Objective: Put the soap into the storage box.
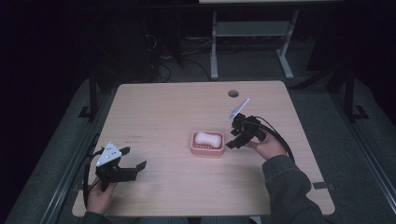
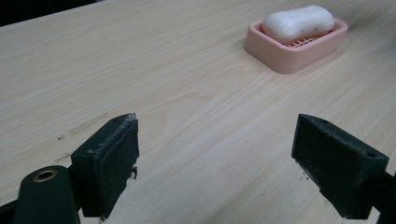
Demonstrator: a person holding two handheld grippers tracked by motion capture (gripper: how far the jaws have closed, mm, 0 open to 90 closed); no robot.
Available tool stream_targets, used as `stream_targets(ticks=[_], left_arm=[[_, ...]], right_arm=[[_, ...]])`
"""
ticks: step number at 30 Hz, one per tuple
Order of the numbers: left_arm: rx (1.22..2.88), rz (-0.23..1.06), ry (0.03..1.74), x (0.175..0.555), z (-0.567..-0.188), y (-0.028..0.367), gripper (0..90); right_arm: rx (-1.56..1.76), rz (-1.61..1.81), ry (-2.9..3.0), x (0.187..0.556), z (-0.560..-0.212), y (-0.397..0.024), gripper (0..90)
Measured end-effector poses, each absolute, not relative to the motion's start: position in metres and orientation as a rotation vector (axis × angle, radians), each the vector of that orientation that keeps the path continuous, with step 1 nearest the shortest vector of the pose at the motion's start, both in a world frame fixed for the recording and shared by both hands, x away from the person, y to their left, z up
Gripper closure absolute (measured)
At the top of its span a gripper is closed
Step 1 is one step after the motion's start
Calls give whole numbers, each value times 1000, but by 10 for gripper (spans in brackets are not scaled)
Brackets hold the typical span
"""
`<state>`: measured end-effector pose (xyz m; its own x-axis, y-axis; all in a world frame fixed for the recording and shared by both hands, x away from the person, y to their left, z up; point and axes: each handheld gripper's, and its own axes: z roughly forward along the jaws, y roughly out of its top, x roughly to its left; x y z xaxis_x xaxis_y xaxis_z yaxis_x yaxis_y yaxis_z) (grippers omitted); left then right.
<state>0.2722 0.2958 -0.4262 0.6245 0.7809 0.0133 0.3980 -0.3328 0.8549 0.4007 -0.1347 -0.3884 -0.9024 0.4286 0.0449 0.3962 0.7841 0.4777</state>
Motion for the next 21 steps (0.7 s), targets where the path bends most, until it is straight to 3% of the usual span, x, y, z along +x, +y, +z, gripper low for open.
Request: stream_targets(ticks=[21], left_arm=[[1958, 541, 931, 272, -427, 296, 145]], right_arm=[[704, 765, 2894, 385, -399, -154, 377]])
